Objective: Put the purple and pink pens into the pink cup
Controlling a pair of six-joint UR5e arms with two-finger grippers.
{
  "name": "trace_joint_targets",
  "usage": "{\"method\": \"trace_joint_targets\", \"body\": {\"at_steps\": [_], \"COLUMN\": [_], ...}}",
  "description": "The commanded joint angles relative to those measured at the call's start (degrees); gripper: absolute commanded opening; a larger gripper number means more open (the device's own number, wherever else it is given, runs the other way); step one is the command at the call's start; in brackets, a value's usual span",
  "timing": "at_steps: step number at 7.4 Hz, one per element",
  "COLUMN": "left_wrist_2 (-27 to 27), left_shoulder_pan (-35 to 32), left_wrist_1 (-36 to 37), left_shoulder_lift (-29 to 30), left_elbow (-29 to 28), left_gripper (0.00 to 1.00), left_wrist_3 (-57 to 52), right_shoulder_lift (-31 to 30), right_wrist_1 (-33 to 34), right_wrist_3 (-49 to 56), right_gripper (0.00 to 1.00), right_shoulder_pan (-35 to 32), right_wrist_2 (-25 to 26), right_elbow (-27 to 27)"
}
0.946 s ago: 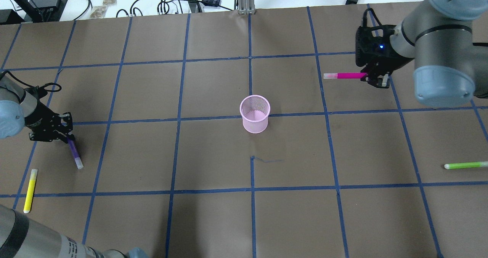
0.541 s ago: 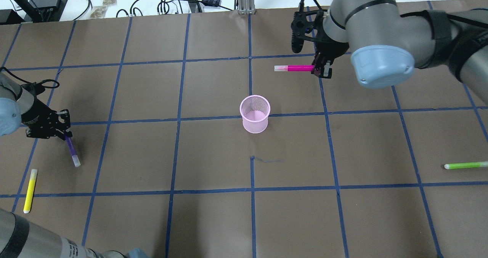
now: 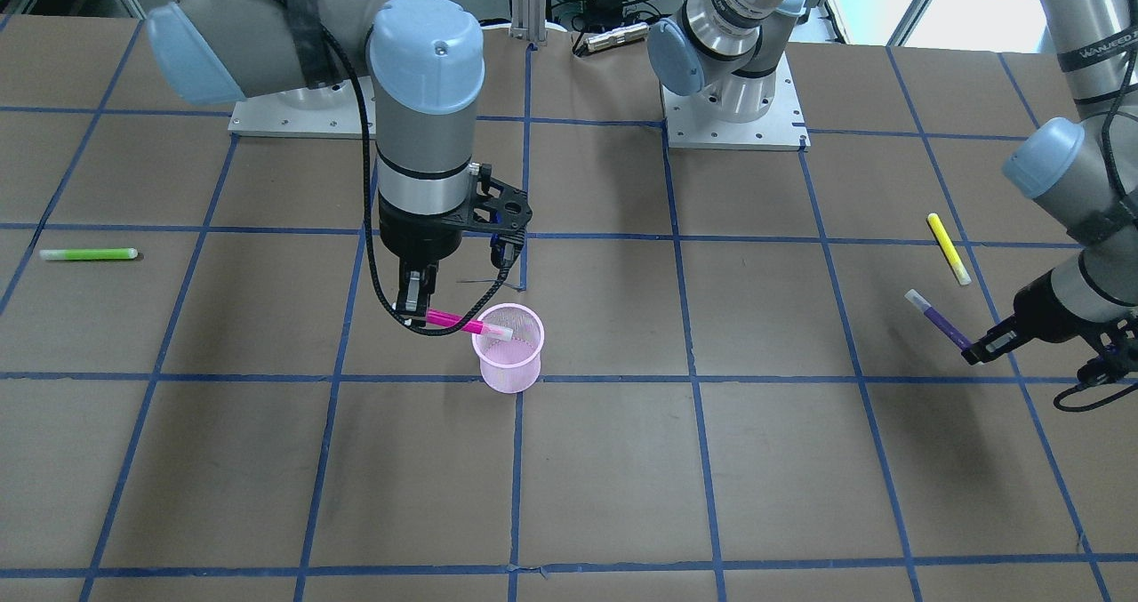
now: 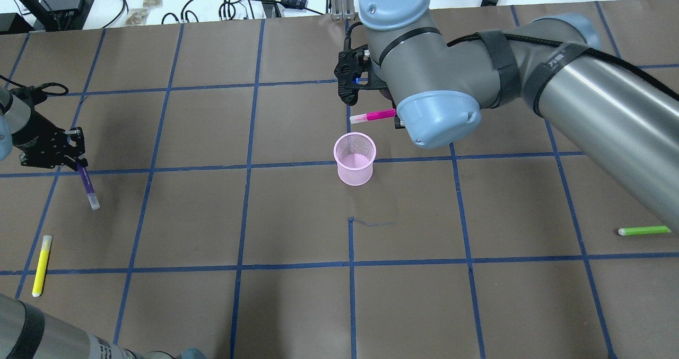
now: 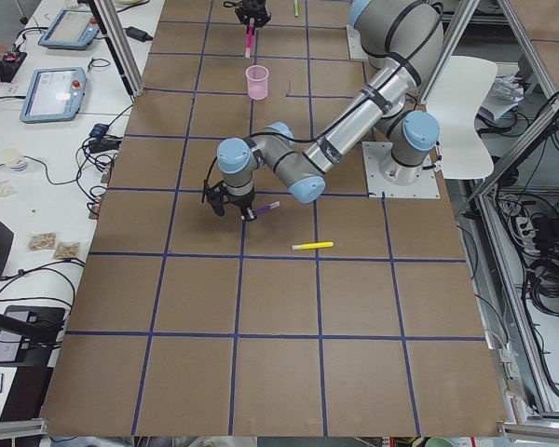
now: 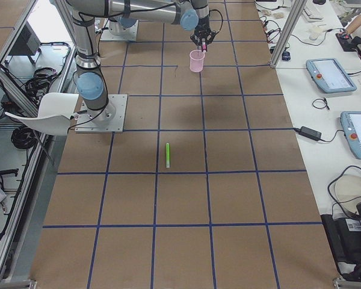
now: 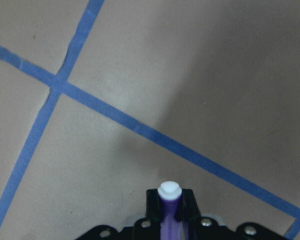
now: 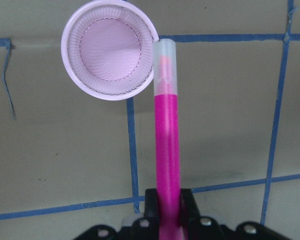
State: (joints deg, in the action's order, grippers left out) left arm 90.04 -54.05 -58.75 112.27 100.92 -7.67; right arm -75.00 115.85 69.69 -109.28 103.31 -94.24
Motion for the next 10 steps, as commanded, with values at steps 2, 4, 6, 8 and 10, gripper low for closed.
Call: {"method": "trace_joint_targets", "body": {"at_steps": [2,4,6,8,10], "left_wrist_2": [-0.1,-0.2,-0.3,-0.3,-0.2], "left_shoulder_pan": [-0.8,-1.0,-1.1,-2.0,-3.2], "left_wrist_1": [0.0,0.0,0.4,0.7,0.9], "left_shoulder_lift": [-1.1,-1.8,-2.3,-2.8,-3.8], "left_elbow": [-0.3,-0.3,-0.3,-0.3,-0.4], "left_gripper": [0.0,0.0,0.0,0.0,0.0], "left_wrist_3": [-0.1,-0.7,-1.7,-1.7,-1.6], "right_shoulder_lift": [4.1,6.3,8.2,8.2,7.9], "right_wrist_1": [-0.2,0.1,0.3,0.8,0.8], "right_wrist_3": [-0.6,-0.6,1.5,0.7,0.7], "right_gripper": [0.0,0.0,0.0,0.47,0.59], "right_shoulder_pan": [-3.6,-4.5,-5.5,-5.9,-5.8], "right_wrist_2": [3.3,4.4,4.4,3.4,2.2], "right_elbow": [-0.2,0.1,1.2,1.6,2.0]}}
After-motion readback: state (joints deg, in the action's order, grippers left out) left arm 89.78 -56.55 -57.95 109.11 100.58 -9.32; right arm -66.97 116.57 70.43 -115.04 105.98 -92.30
